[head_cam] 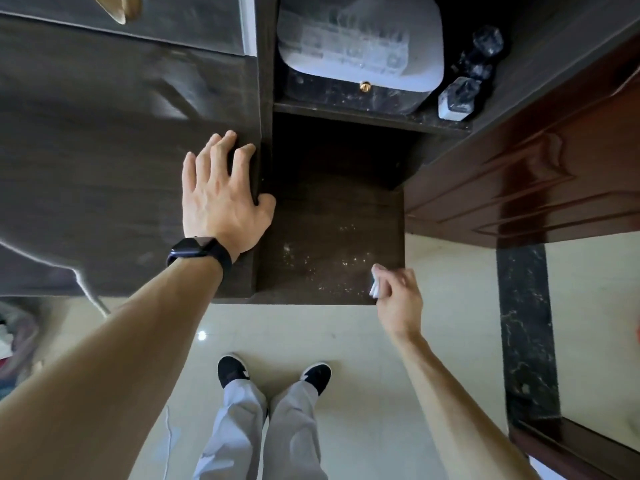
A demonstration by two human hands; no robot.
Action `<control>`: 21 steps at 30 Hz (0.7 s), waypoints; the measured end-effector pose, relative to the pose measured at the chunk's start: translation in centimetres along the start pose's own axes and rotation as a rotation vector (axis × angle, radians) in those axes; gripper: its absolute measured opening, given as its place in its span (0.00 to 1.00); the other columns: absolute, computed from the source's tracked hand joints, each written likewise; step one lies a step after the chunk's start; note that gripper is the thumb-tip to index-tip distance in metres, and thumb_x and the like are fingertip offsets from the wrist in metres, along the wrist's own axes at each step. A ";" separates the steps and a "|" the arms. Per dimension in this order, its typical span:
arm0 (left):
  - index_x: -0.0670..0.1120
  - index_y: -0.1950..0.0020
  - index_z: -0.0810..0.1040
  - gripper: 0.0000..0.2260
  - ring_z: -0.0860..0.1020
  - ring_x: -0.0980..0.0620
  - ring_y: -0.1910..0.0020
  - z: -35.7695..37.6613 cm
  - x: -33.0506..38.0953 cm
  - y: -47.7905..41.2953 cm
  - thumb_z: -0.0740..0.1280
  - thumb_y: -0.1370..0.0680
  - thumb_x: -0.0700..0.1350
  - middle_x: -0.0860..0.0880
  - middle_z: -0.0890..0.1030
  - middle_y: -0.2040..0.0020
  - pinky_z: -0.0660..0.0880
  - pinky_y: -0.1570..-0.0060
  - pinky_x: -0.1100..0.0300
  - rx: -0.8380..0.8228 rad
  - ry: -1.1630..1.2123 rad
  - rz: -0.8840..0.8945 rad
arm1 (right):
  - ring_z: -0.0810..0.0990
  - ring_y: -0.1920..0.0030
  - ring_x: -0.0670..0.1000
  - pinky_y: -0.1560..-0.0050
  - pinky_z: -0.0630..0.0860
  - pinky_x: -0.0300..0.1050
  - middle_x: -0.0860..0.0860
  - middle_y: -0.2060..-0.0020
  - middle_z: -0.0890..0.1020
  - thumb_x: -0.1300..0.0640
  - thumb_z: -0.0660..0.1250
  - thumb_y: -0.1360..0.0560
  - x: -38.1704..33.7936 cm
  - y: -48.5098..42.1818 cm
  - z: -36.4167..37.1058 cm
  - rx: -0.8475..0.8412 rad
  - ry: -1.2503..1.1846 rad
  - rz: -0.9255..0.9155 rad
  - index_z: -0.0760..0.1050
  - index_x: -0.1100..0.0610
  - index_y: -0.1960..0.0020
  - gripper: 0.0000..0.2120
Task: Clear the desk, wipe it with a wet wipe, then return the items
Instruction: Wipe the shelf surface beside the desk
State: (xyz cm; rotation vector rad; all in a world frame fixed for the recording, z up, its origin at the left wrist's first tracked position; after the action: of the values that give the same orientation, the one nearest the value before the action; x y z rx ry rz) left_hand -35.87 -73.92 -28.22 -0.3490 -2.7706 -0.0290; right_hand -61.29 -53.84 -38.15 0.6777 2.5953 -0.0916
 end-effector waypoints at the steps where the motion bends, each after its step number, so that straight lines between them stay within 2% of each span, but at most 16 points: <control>1: 0.46 0.26 0.66 0.30 0.56 0.42 0.21 -0.1 0.0 0.0 0.67 0.28 0.51 0.42 0.63 0.23 0.51 0.23 0.41 -0.006 0.005 -0.002 | 0.76 0.57 0.49 0.57 0.74 0.38 0.48 0.60 0.78 0.68 0.69 0.29 0.7 2.6 -0.5 -0.060 -0.013 0.032 0.81 0.52 0.52 0.13; 3: 0.46 0.26 0.65 0.31 0.55 0.42 0.21 -0.3 0.1 0.0 0.67 0.27 0.51 0.42 0.62 0.23 0.50 0.23 0.41 -0.017 0.010 -0.010 | 0.78 0.53 0.49 0.55 0.72 0.35 0.50 0.58 0.79 0.67 0.66 0.28 2.1 6.0 -1.4 -0.211 -0.037 0.141 0.80 0.50 0.53 0.13; 5: 0.46 0.26 0.65 0.31 0.55 0.43 0.21 -0.3 0.1 0.0 0.67 0.27 0.51 0.43 0.62 0.22 0.50 0.22 0.41 -0.020 0.014 -0.011 | 0.79 0.51 0.49 0.54 0.70 0.31 0.49 0.56 0.79 0.66 0.64 0.27 2.3 5.4 -2.0 -0.256 -0.039 0.172 0.81 0.49 0.54 0.14; 9: 0.46 0.26 0.66 0.30 0.56 0.43 0.21 -0.1 0.0 -0.1 0.67 0.28 0.51 0.43 0.63 0.23 0.50 0.22 0.42 -0.005 0.007 -0.011 | 0.78 0.49 0.52 0.49 0.70 0.36 0.51 0.50 0.78 0.63 0.63 0.23 -1.3 -3.7 -2.2 -0.091 -0.027 0.053 0.80 0.53 0.45 0.12; 11: 0.46 0.26 0.66 0.30 0.56 0.43 0.21 0.1 -0.1 -0.1 0.67 0.28 0.51 0.43 0.63 0.23 0.50 0.22 0.42 0.003 0.000 -0.010 | 0.77 0.47 0.56 0.47 0.74 0.43 0.55 0.46 0.78 0.63 0.65 0.24 -2.6 -9.1 -1.1 -0.004 0.044 -0.011 0.78 0.53 0.40 0.15; 13: 0.47 0.26 0.66 0.30 0.56 0.44 0.21 0.3 -0.2 -0.2 0.66 0.28 0.51 0.44 0.62 0.23 0.50 0.22 0.43 0.015 -0.009 -0.009 | 0.77 0.46 0.61 0.47 0.75 0.49 0.58 0.45 0.78 0.64 0.65 0.25 -3.4 -13.1 0.4 0.012 0.099 -0.056 0.77 0.54 0.38 0.16; 15: 0.47 0.26 0.66 0.30 0.56 0.43 0.21 0.4 -0.3 -0.2 0.66 0.28 0.52 0.44 0.63 0.23 0.51 0.22 0.43 0.026 -0.013 -0.003 | 0.77 0.47 0.62 0.46 0.73 0.47 0.58 0.44 0.78 0.65 0.64 0.25 -3.9 -14.8 2.1 -0.024 0.183 -0.116 0.78 0.55 0.39 0.16; 18: 0.46 0.26 0.66 0.30 0.56 0.43 0.22 0.3 -0.2 -0.1 0.66 0.27 0.51 0.43 0.63 0.23 0.51 0.23 0.42 0.022 -0.014 0.002 | 0.76 0.45 0.59 0.46 0.67 0.39 0.55 0.43 0.78 0.68 0.65 0.27 -3.9 -13.3 3.2 -0.019 0.186 -0.129 0.80 0.55 0.40 0.19; 21: 0.46 0.26 0.66 0.30 0.56 0.42 0.22 0.1 0.0 -0.1 0.66 0.28 0.51 0.43 0.63 0.23 0.51 0.23 0.41 0.009 -0.003 -0.001 | 0.78 0.48 0.52 0.48 0.72 0.41 0.50 0.48 0.81 0.71 0.67 0.30 -3.1 -6.6 2.3 -0.037 0.074 -0.140 0.83 0.53 0.47 0.18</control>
State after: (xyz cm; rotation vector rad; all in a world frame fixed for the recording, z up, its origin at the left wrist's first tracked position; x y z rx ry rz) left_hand -35.92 -73.99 -28.31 -0.3452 -2.7735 -0.0165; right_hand -61.05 -61.46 -39.17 0.4945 2.7067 -0.0636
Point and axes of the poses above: each hand's wrist, its own y-axis away from the middle knuckle, its own z-axis out of the palm, x = y × z, the point moved 3 cm from there along -y, towards the middle knuckle
